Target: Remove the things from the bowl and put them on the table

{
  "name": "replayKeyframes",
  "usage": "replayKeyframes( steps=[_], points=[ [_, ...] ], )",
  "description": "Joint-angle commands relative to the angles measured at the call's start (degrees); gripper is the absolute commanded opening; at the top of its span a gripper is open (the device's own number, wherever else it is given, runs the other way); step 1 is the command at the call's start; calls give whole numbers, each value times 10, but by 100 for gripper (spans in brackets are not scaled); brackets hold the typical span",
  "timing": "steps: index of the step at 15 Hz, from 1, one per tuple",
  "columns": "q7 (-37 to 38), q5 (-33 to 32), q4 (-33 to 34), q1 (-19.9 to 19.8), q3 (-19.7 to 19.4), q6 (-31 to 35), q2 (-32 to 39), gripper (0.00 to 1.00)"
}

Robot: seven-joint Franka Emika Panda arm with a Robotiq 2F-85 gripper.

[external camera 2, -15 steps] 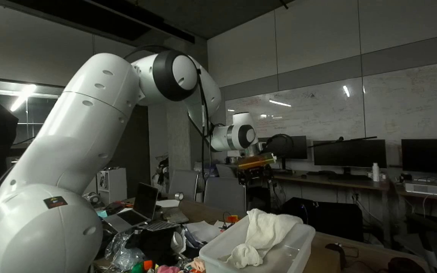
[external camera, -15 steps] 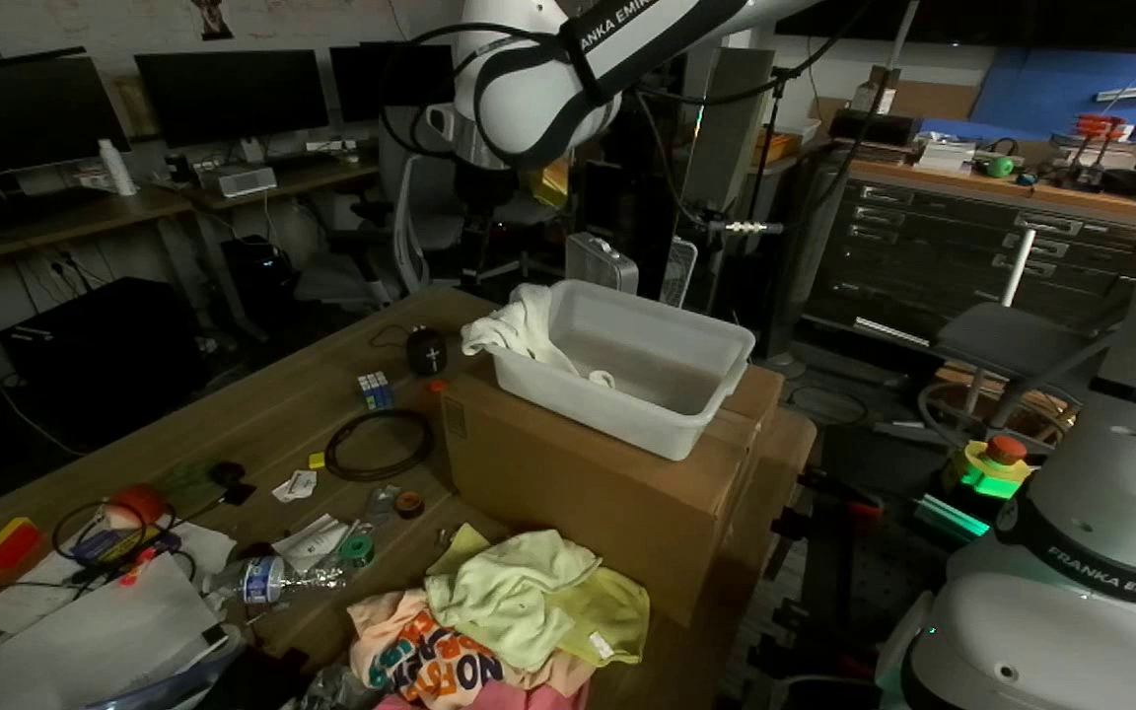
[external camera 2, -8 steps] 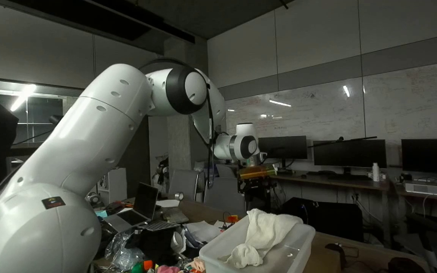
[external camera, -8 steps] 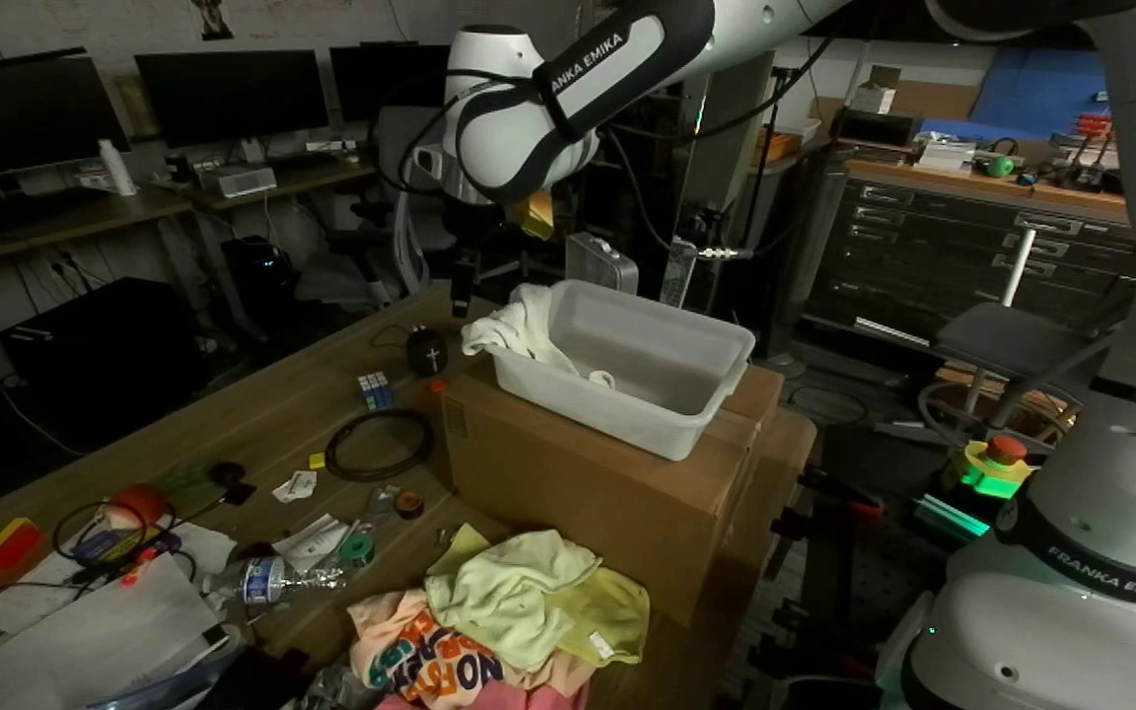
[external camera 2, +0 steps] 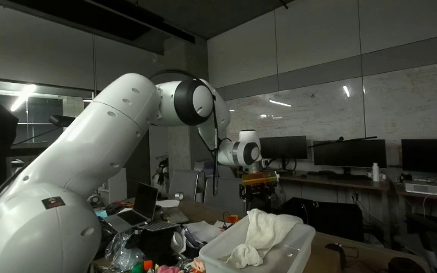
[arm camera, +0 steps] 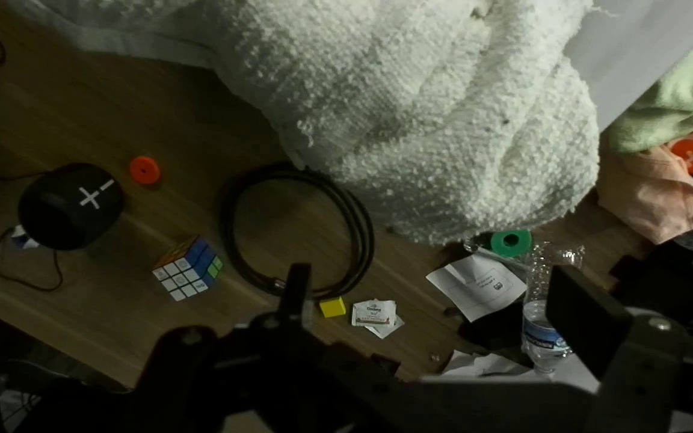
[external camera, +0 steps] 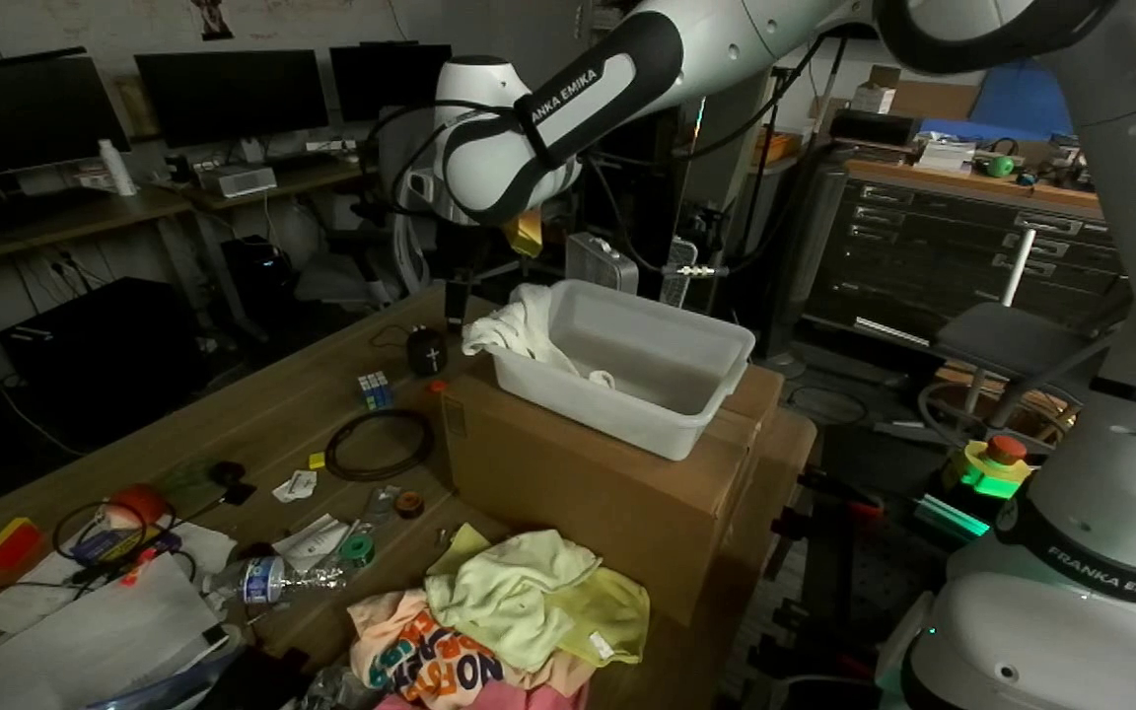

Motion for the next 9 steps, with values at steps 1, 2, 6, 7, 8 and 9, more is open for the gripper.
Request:
replayKeyframes(
  steps=[1, 2, 6, 7, 8, 9],
  points=[
    [-4, -7, 50, 0, -4, -27, 32, 100],
    [-4, -8, 56, 0, -5, -32, 36, 100],
    [2, -13, 73, 3, -11, -53, 51, 100],
    [3, -14, 77, 4, -12, -60, 54, 100],
    [6, -15, 80, 5, -14, -67, 58, 100],
    [6, -17, 83, 6, -15, -74, 61, 100]
  ],
)
